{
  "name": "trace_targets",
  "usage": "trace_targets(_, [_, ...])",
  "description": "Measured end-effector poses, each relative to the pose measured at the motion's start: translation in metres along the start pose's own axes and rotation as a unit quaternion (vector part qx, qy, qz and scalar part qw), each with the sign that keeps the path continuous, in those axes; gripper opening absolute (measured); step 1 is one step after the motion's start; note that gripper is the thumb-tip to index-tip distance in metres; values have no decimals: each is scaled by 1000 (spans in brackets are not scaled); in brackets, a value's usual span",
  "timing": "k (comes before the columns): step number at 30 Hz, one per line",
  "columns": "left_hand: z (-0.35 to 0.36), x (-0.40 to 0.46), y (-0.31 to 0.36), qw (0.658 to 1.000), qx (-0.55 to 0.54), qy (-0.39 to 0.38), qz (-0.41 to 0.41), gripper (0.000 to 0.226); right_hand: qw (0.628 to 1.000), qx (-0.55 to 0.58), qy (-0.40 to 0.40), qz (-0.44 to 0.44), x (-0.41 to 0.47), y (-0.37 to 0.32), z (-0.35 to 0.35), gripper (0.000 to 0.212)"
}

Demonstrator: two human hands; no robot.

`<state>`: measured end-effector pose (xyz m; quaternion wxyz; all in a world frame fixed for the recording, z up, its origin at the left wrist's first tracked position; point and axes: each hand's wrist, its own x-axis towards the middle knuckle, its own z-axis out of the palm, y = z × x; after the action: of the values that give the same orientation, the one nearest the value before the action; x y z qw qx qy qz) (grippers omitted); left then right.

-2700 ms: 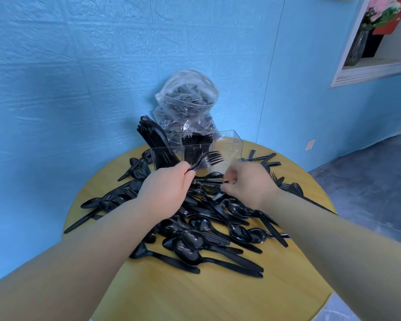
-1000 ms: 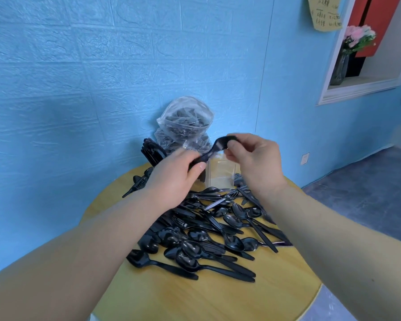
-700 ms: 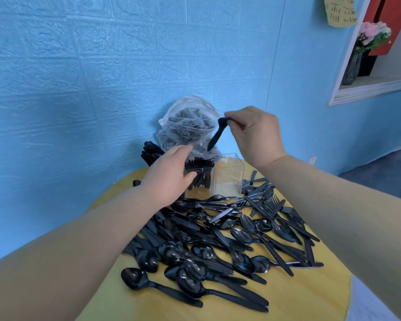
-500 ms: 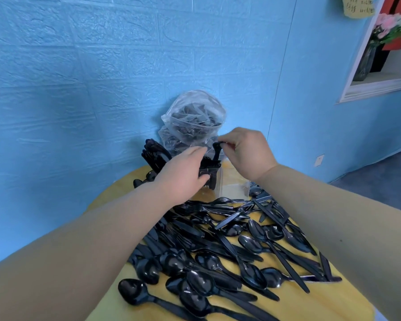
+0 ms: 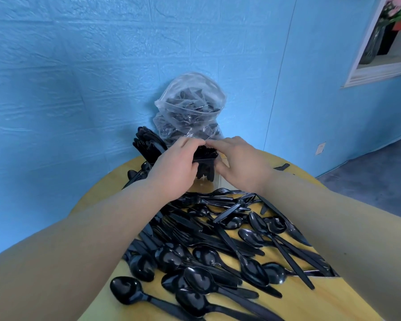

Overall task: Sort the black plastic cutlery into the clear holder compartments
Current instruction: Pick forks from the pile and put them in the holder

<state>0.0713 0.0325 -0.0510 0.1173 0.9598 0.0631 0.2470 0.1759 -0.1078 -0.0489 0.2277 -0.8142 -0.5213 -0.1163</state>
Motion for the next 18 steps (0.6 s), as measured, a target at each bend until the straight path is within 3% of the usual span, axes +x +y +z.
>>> trace_targets(9, [0, -28, 32, 992, 44, 84, 81, 46, 996, 28, 71, 54, -56, 12, -57, 51])
trace_targets(13, [14, -39, 60, 996, 9, 21, 89, 37, 990, 11, 63, 129, -101, 38, -70, 42])
trace_targets(18, [38, -33, 94, 991, -13, -94, 92, 34, 958, -82, -38, 271, -153, 79, -71, 34])
